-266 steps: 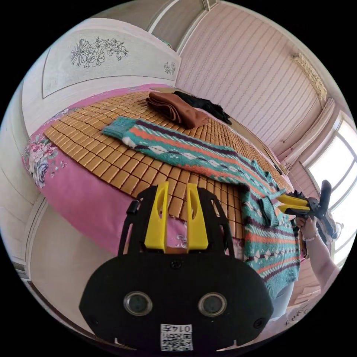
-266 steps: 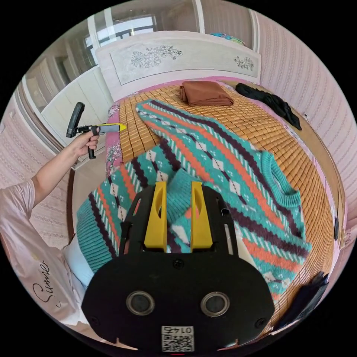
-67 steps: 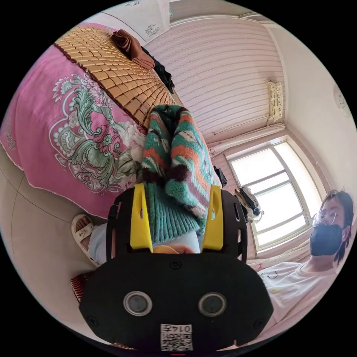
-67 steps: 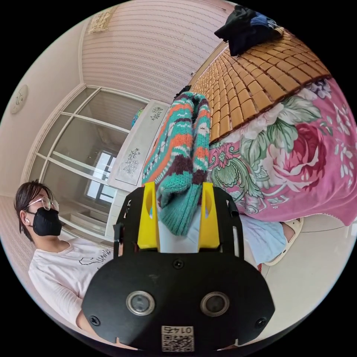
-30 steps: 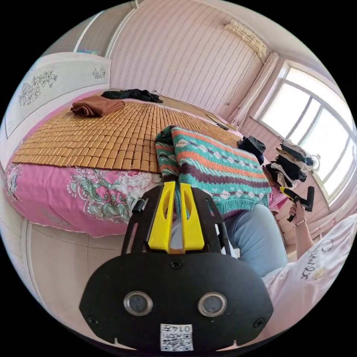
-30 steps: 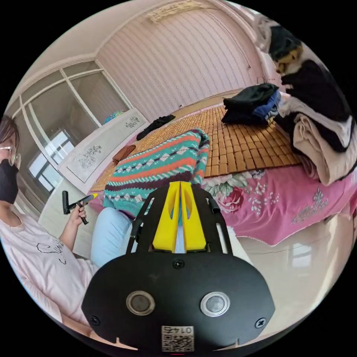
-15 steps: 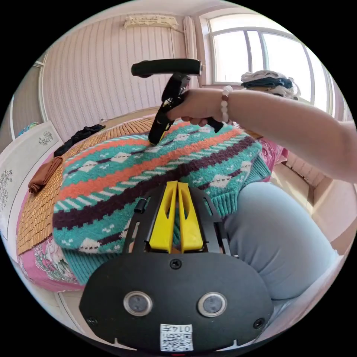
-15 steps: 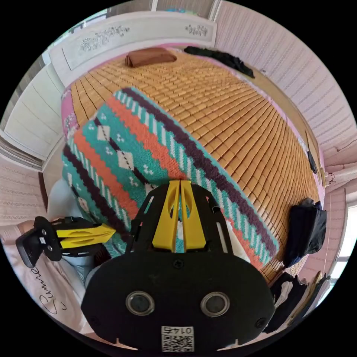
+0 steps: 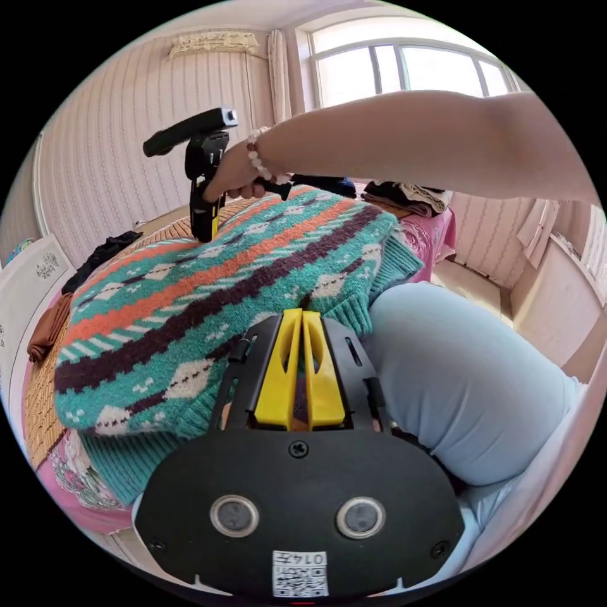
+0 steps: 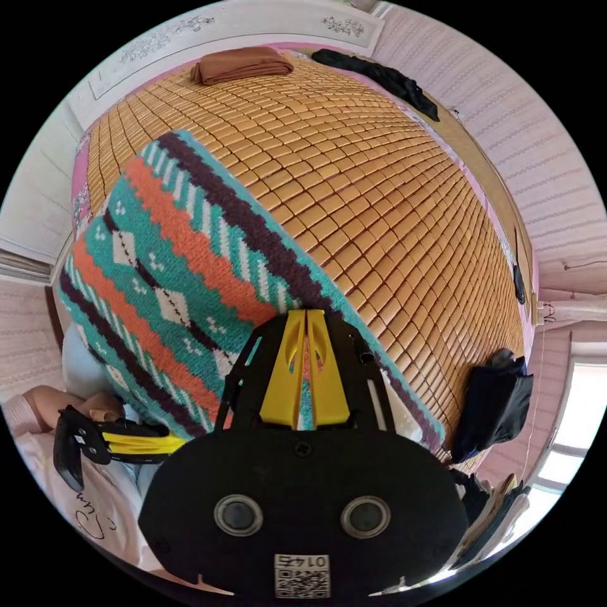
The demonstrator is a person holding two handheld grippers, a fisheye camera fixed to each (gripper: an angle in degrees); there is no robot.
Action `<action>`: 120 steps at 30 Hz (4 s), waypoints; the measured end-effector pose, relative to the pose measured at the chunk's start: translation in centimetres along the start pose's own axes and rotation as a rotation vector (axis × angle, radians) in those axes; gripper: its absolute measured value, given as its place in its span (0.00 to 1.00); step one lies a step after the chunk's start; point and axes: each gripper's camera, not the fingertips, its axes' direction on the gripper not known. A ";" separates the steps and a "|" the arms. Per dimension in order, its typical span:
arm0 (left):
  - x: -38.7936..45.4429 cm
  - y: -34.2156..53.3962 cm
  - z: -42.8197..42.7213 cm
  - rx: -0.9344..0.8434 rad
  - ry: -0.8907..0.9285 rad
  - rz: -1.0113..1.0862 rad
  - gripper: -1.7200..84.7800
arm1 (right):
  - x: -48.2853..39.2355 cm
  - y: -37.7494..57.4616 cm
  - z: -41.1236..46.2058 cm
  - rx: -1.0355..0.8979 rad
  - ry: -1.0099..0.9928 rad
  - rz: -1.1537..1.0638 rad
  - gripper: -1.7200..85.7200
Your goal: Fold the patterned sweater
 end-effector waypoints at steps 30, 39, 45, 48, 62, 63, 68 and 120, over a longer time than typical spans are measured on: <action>-6.7 -28.6 19.9 -0.257 0.279 -0.142 0.19 | 14.8 52.2 -0.7 0.843 -0.487 0.835 0.19; -2.0 -33.3 29.1 -0.519 0.015 0.139 0.18 | 15.6 52.3 -1.8 0.789 -0.457 0.675 0.18; -3.1 -34.6 31.5 -0.640 0.048 0.077 0.12 | 16.5 54.6 -1.4 0.841 -0.543 0.695 0.11; -3.8 -35.6 29.9 -0.550 0.063 0.080 0.12 | 16.6 55.8 -2.2 0.917 -0.538 0.682 0.09; -12.3 -42.7 13.4 -0.015 0.445 -0.154 0.11 | 15.7 61.8 -14.2 1.219 -0.316 0.472 0.09; -14.9 -41.7 11.0 0.012 0.444 -0.187 0.11 | 15.0 60.7 -14.8 1.212 -0.316 0.427 0.09; -25.8 -33.0 0.9 0.144 0.421 -0.396 0.02 | 5.7 47.5 -16.5 1.010 -0.321 0.013 0.09; -19.5 -8.0 -12.9 -0.032 0.178 -0.518 0.10 | 2.0 7.6 -2.1 0.576 -0.514 -0.024 0.17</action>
